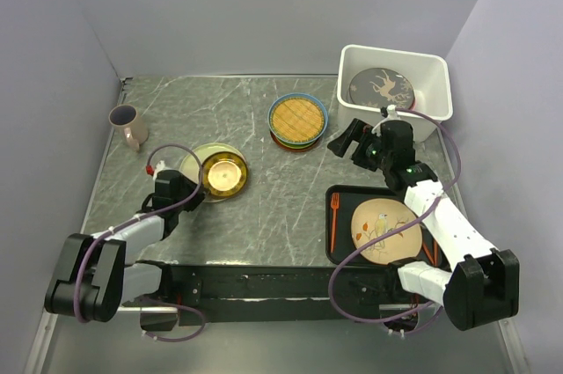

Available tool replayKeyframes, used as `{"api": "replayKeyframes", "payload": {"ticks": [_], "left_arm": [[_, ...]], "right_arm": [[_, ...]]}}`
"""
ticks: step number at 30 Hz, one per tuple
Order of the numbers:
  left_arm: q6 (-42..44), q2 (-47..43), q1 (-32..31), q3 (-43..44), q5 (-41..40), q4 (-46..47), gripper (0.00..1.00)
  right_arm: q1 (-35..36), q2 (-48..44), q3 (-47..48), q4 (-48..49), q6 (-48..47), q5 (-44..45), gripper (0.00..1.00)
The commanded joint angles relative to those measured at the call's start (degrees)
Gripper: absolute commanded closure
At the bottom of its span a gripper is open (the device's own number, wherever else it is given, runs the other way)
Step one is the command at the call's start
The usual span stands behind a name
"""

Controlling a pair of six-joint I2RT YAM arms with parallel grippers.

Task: Place the plates into the plastic bin on the countertop
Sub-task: Pick up the plate at the center of the board.

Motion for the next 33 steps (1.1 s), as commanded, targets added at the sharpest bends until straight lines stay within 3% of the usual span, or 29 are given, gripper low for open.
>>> {"api": "replayKeyframes", "payload": {"ticks": [1,2,15,26,33], "left_arm": [[0.1,1.1,0.2,0.5,0.7,0.0,0.94],[0.1,1.1,0.2,0.6,0.7,-0.1,0.99],[0.3,-9.0,0.2,1.1,-0.5,-5.5,0.99],[1.8,-18.4,0.1,3.1,4.5,-7.4,0.99],[2.0,-17.4,0.1,4.0,10.7,-4.8,0.99]], "right_arm": [[0.5,0.2,0.0,2.1,-0.4,-1.0,0.00],[0.4,0.2,-0.2,2.3,-0.5,-1.3,0.00],[0.4,0.7,-1.0,4.6,-0.2,-5.2,0.00],[1.6,2.5,-1.2,9.7,-0.9,-14.5,0.00],[4.1,4.8,-1.8,14.6,0.0,-20.8,0.00]]}}
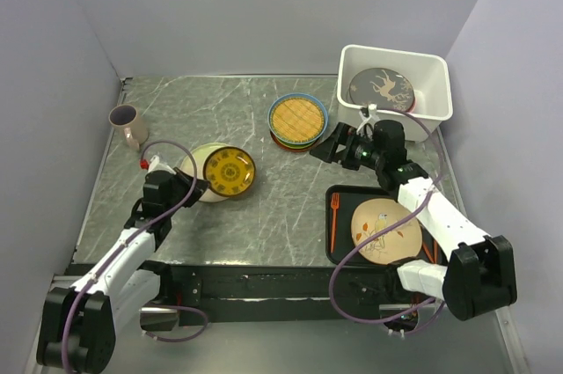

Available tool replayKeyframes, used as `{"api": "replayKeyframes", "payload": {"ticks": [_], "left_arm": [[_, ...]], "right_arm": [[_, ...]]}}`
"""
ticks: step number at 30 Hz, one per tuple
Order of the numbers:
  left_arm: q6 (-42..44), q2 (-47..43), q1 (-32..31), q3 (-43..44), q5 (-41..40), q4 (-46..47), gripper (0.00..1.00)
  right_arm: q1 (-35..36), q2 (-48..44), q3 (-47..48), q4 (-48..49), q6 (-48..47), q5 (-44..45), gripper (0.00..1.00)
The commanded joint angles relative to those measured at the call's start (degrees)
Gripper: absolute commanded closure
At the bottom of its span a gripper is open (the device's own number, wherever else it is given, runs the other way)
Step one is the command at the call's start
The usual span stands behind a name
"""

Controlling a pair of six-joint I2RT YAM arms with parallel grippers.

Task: Place the plates into the plastic bin on the countertop
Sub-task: Pick up the plate at the center of the board, then place the plate in the plastic bin.

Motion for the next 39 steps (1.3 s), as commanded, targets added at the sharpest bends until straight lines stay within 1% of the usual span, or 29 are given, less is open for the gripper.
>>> {"api": "replayKeyframes", "payload": {"ticks": [1,7,14,15,20,22,29,32,33,34,35,37,38,39], "left_arm": [[0.9,0.5,-0.2,3.0,6.0,4.2,0.99],[0.5,1.7,-1.1,2.7,11.1,8.5,0.99],[1.2,3.3,-5.5,4.6,12.7,10.6,0.99],[1.1,3.4,-6.9,4.8,12.6,10.8,0.99],[0.7,4.8,-9.6,5.4,12.6,12.6,0.99],[0.5,5.0,-10.6,5.7,12.6,12.8,0.99],[-0.2,7.1,-13.1,6.1,12.4,14.3,0.99],[-0.1,7.2,-13.5,6.2,12.4,14.5,0.99],[0.0,7.0,-13.5,6.3,12.3,14.2,0.99],[0.1,7.0,-13.5,6.3,12.1,14.0,0.99],[0.3,7.0,-13.5,6.4,12.1,13.9,0.99],[0.2,6.7,-13.5,6.4,12.1,13.8,0.99],[0.3,6.6,-13.5,6.3,12.2,13.9,0.99],[0.3,6.6,-13.5,6.3,12.3,13.8,0.99]], "right_arm": [[1.9,2.1,-0.2,6.2,0.0,-5.7,0.00],[5.4,5.3,-0.4,9.0,1.0,-6.6,0.00],[9.4,10.5,0.1,13.6,3.4,-8.1,0.02],[9.8,11.9,0.3,14.1,3.6,-8.5,0.03],[11.3,15.1,0.4,17.5,5.6,-9.9,0.09],[11.7,16.2,0.3,18.5,6.3,-10.5,0.14],[13.3,18.9,1.1,20.7,7.6,-11.7,0.27],[13.6,19.4,1.1,20.8,7.9,-11.8,0.39],[13.6,19.5,1.1,20.7,7.9,-11.6,0.50],[13.7,19.7,1.2,20.7,7.8,-11.6,0.53],[13.7,19.8,1.2,20.6,7.8,-11.7,0.60],[13.7,20.1,1.3,20.8,7.9,-12.0,0.69],[13.7,20.1,1.3,20.9,8.0,-12.2,0.78],[13.7,20.3,1.3,21.1,8.1,-12.4,0.84]]}}
